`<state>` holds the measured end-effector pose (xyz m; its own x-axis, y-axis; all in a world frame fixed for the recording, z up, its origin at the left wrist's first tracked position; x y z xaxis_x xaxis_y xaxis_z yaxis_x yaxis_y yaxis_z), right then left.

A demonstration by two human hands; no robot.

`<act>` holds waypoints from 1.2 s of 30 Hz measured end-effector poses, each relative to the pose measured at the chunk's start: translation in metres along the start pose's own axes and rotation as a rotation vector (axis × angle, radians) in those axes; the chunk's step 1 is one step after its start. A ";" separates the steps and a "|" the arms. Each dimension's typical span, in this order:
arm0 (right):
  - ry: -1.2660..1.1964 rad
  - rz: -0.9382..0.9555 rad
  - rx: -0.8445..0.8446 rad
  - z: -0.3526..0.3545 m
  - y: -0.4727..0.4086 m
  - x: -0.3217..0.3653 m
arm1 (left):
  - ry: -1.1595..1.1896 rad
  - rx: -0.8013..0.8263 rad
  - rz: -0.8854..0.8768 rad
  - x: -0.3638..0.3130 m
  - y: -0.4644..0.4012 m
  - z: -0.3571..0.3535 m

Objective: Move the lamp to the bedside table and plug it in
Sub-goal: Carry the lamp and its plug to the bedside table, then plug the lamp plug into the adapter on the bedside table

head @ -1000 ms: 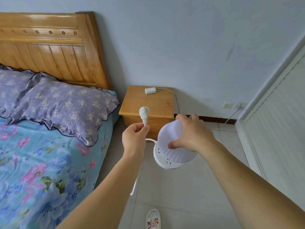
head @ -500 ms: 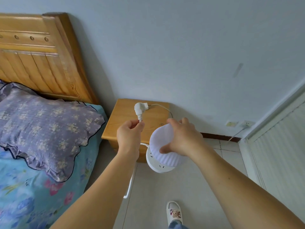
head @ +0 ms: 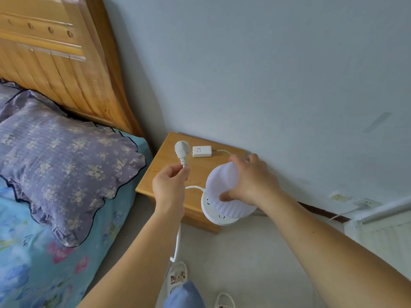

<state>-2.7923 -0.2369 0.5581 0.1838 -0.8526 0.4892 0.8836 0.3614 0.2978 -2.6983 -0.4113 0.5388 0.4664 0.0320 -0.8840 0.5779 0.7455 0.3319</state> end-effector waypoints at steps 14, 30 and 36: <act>0.021 -0.208 -0.011 -0.063 -0.137 0.004 | -0.153 0.199 0.066 -0.006 -0.174 -0.038; 0.106 -0.286 0.087 -0.130 -0.211 -0.019 | -0.272 0.282 0.317 0.049 -0.264 -0.075; 0.133 -0.270 0.108 -0.135 -0.214 -0.029 | -0.240 0.269 0.367 0.050 -0.265 -0.090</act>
<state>-2.9285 -0.3407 0.3700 0.0103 -0.9624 0.2713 0.8587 0.1476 0.4908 -2.8888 -0.5472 0.3768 0.7932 0.0815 -0.6035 0.4849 0.5150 0.7069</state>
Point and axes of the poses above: each hand's wrist, its own y-axis away from the middle knuckle, its own z-axis out of the back of the hand, x = y × z, the point moved 7 cm from there along -y, towards the middle knuckle, and after that the axes turned 12 degrees about -y, right-handed, at the moved point
